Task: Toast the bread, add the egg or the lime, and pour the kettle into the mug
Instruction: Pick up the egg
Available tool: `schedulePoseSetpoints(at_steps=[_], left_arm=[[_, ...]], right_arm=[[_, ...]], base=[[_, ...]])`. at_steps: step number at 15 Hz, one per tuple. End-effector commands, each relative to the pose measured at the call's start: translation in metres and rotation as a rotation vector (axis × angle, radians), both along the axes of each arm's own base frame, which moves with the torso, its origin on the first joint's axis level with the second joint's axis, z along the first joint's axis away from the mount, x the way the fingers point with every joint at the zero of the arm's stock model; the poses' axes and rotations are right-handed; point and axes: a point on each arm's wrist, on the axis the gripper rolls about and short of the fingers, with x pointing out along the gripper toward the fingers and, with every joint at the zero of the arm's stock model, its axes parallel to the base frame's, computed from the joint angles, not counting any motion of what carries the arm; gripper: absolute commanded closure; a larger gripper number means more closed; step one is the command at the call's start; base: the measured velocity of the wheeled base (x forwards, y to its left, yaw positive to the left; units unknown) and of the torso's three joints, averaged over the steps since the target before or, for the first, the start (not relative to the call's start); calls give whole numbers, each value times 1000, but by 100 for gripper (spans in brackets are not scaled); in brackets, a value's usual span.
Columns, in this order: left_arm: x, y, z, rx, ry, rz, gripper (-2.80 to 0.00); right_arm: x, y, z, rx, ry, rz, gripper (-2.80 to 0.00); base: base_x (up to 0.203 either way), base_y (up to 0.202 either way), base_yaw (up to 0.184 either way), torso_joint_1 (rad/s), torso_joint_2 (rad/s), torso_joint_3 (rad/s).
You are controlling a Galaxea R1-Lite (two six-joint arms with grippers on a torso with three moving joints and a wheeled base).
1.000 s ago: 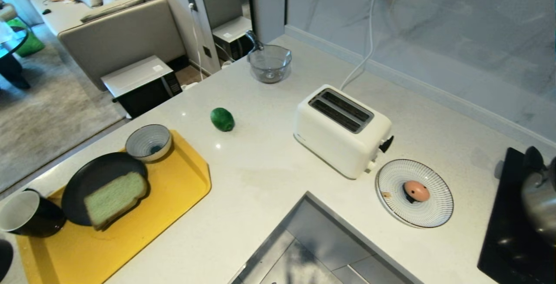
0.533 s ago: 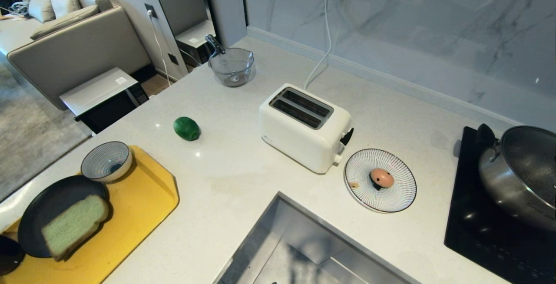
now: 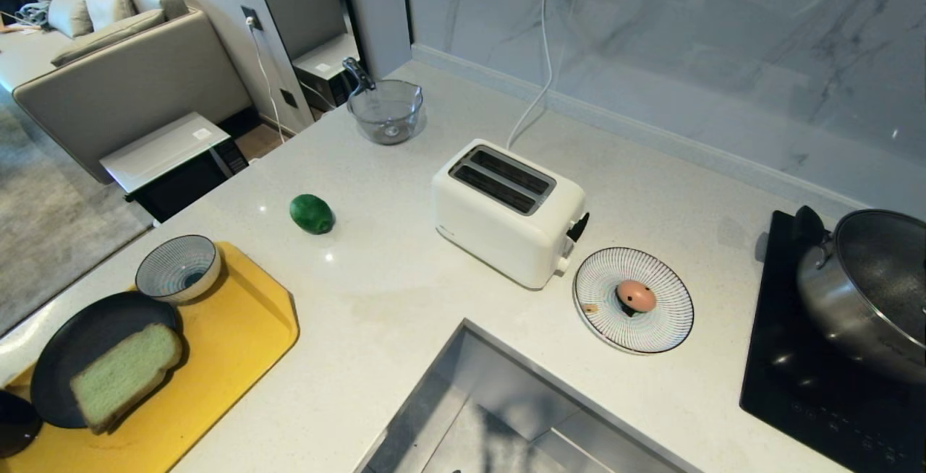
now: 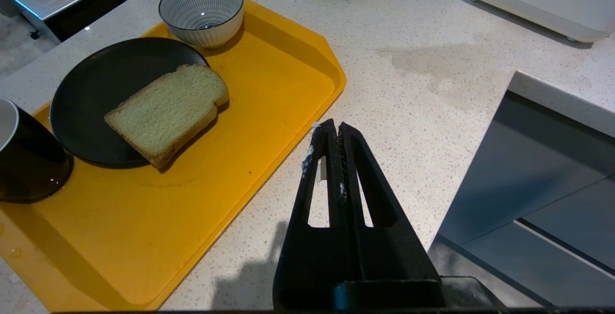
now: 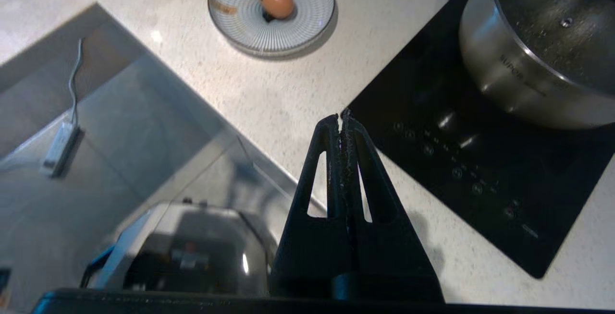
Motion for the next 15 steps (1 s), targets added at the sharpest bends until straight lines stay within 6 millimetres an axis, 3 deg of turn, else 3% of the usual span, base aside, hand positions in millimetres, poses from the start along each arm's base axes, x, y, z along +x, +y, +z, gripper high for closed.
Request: schedulePoseSetpoints(at_steps=[1, 4, 9, 15], left_arm=[[1, 0, -5, 0, 14, 0, 0], [1, 0, -5, 0, 14, 0, 0], [1, 0, -5, 0, 14, 0, 0], [1, 0, -4, 1, 12, 0, 0]], right_arm=[[26, 0, 30, -65, 165, 25, 0], [59, 2, 48, -184, 307, 108, 0], [128, 8, 63, -259, 470, 397, 0], [221, 7, 46, -401, 452, 537, 0]], base=[[0, 0, 0, 0, 0, 0], [0, 0, 0, 0, 0, 0], [0, 0, 0, 0, 0, 0], [0, 0, 0, 0, 0, 0]])
